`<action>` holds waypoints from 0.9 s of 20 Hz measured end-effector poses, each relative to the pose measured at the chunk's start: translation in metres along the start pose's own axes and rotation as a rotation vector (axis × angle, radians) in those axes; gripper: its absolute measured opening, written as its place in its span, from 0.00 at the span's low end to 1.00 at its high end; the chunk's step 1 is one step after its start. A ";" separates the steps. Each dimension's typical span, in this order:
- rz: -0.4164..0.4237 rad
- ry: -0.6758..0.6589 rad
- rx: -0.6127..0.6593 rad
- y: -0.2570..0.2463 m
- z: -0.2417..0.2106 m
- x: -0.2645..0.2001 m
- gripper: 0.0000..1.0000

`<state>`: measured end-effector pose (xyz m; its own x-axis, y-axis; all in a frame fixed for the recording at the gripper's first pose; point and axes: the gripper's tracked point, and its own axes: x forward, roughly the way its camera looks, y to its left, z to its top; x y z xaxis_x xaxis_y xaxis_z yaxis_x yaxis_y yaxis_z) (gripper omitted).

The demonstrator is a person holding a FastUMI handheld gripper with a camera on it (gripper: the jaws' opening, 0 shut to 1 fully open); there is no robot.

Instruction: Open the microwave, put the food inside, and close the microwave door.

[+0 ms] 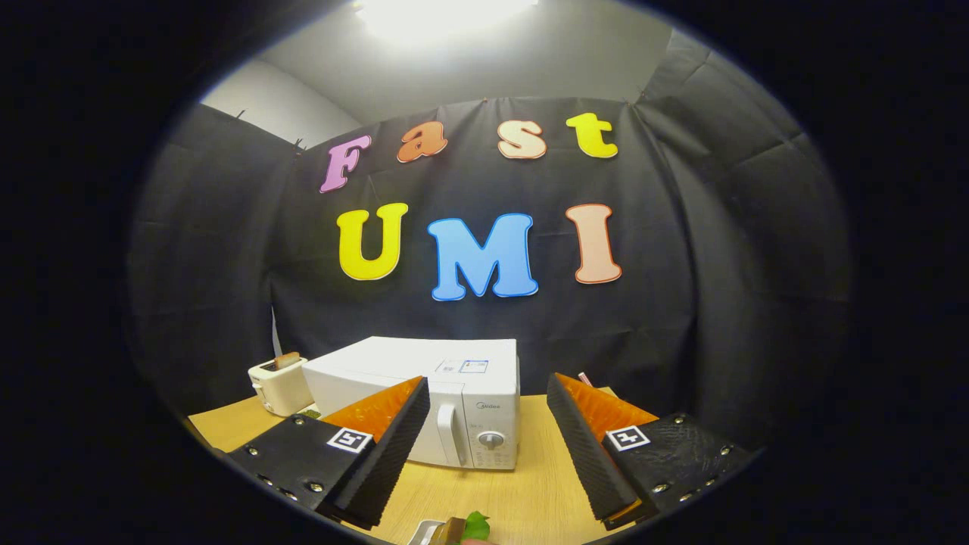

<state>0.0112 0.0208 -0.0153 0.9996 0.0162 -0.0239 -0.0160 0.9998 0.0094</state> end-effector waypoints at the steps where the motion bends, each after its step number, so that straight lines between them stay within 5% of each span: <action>1: -0.002 -0.004 0.006 0.003 -0.001 0.004 0.97; 10: -0.005 -0.013 -0.037 0.042 -0.030 0.056 0.97; 18: -0.057 0.145 -0.031 0.065 -0.112 0.124 0.97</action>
<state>0.1316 0.0891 -0.1292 0.9850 -0.0417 -0.1672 0.0377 0.9989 -0.0269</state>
